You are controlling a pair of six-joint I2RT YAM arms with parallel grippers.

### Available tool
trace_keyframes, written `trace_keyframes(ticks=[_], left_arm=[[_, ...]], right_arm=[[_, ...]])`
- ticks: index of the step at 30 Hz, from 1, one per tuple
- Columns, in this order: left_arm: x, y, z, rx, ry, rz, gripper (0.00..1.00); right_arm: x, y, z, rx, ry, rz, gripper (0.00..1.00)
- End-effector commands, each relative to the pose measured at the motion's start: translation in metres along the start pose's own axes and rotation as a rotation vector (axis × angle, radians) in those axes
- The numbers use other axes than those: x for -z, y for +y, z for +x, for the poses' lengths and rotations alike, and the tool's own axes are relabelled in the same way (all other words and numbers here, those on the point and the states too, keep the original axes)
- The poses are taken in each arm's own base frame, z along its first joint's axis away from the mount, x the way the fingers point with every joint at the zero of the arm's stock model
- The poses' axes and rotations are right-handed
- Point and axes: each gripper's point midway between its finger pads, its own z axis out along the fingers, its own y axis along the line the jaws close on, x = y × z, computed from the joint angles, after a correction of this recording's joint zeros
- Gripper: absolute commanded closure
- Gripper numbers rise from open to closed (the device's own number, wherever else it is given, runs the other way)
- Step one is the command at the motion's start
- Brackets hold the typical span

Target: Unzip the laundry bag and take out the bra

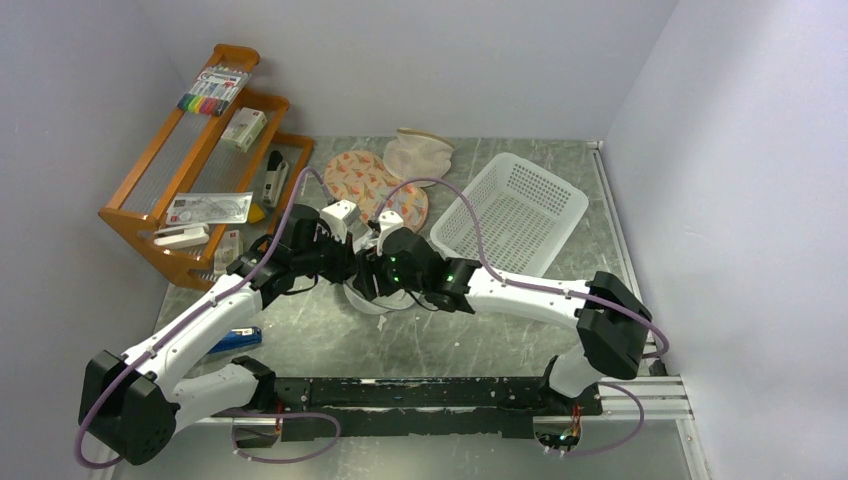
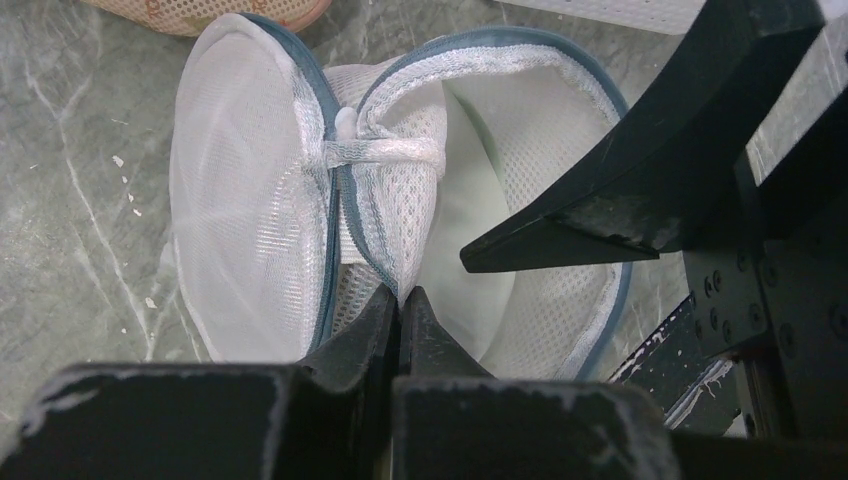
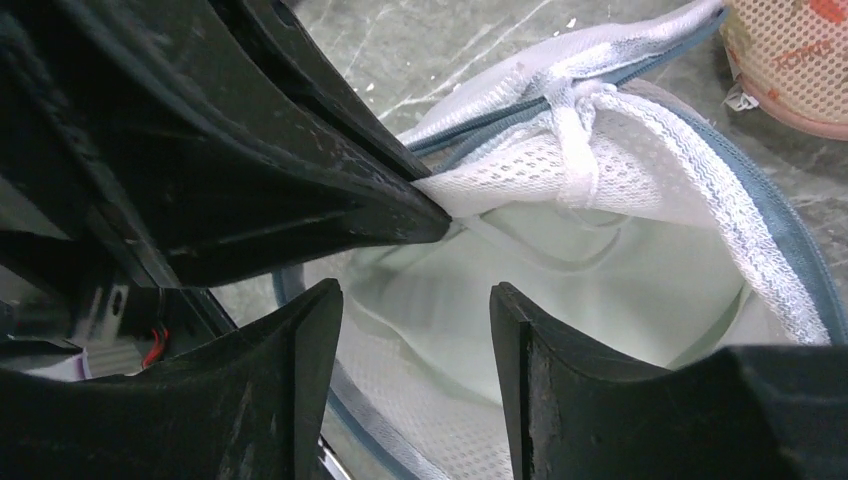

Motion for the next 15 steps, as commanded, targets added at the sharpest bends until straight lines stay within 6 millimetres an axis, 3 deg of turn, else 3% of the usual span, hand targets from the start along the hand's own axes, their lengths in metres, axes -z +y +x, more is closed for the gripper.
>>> trace_keyframes(ticks=[1, 4, 8, 12, 15], left_arm=[[0.002, -0.011, -0.018, -0.032, -0.063, 0.049, 0.93], [0.001, -0.012, -0.018, -0.033, -0.06, 0.054, 0.93], [0.001, -0.013, -0.018, -0.032, -0.058, 0.059, 0.93], [0.002, -0.013, -0.019, -0.033, -0.066, 0.061, 0.93], [0.002, -0.013, -0.019, -0.034, -0.063, 0.059, 0.93]], right_arm=[[-0.002, 0.005, -0.02, -0.059, -0.08, 0.068, 0.41], [-0.005, 0.009, -0.017, -0.064, -0.086, 0.087, 0.36], [-0.012, 0.006, -0.009, -0.052, -0.073, 0.159, 0.37], [-0.017, 0.003, -0.007, -0.049, -0.072, 0.199, 0.43], [-0.013, 0.003, -0.012, -0.046, -0.093, 0.211, 0.54]])
